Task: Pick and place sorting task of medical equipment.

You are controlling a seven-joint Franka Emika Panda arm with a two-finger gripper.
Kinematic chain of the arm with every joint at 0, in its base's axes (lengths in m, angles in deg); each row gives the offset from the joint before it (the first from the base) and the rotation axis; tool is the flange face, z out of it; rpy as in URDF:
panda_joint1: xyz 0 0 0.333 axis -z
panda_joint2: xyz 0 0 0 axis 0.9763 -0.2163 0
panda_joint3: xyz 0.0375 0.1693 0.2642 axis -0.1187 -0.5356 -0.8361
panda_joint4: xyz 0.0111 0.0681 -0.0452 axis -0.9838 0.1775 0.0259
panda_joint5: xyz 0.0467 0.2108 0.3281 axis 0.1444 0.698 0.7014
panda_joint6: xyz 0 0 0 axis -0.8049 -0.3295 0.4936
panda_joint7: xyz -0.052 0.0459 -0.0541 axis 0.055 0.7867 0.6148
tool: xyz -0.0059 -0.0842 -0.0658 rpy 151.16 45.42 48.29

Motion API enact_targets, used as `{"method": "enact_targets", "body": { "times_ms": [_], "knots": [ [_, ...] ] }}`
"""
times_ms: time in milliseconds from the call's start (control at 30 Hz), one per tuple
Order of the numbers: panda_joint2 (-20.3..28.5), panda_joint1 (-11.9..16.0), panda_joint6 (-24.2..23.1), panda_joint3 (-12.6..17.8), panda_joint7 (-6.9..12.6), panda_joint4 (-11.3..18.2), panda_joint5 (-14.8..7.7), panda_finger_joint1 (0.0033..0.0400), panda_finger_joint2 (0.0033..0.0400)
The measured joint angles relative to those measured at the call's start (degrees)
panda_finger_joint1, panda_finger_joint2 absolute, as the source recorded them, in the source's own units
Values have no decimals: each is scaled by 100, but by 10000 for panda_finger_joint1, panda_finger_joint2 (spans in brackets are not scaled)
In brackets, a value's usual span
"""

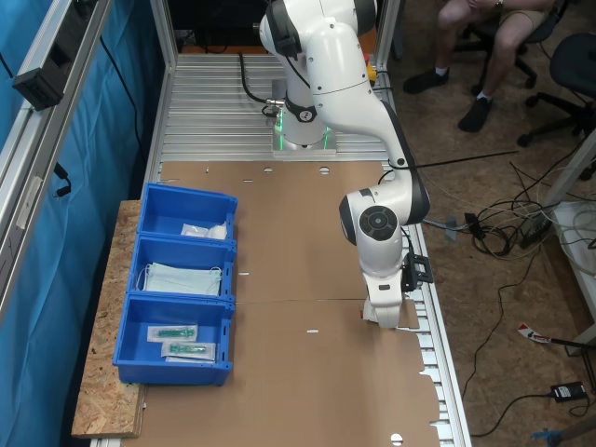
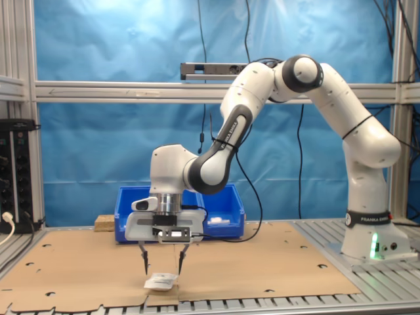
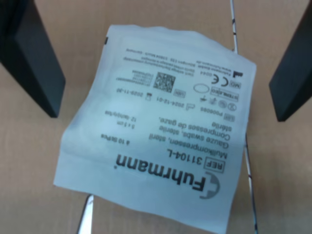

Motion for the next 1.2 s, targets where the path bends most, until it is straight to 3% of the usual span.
{"method": "enact_targets", "body": {
  "times_ms": [1200],
  "knots": [
    [-227, -63, -307, 198, 0, -2, 0, 400, 400]
  ]
}}
